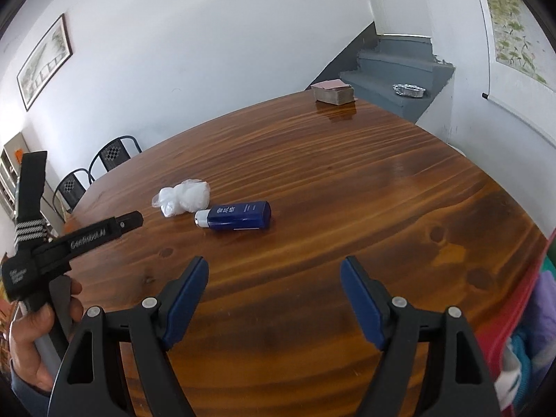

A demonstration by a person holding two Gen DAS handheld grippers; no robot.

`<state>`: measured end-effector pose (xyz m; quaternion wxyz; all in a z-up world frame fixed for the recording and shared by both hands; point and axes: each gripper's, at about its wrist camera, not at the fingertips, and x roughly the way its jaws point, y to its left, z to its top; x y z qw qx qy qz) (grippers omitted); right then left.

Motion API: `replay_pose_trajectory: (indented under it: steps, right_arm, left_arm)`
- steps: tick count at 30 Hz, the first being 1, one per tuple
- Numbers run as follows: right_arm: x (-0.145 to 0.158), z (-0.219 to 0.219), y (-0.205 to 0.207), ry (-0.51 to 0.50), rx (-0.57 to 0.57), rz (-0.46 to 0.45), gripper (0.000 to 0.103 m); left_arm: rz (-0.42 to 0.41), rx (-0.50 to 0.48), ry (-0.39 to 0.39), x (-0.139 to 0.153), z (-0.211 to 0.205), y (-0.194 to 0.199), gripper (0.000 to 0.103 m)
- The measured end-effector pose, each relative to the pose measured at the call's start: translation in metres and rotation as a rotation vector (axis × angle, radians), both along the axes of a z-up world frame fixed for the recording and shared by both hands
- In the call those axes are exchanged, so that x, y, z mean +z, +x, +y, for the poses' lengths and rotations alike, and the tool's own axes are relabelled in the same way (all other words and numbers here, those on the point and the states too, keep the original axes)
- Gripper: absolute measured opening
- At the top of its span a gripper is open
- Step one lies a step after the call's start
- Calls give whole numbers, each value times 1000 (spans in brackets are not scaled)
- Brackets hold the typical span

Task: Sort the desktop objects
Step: 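Move both grippers back and grasp the white plastic bag with the left gripper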

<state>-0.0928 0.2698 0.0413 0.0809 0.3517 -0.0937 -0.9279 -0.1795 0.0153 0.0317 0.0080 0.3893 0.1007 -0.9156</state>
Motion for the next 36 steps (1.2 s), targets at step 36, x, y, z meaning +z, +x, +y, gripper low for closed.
replay_pose_trajectory:
  steps: [36]
  right_arm:
    - [3,-5,10,37,16,33,81]
  left_arm:
    - [-59,-87,-36,-26,38,-47,55]
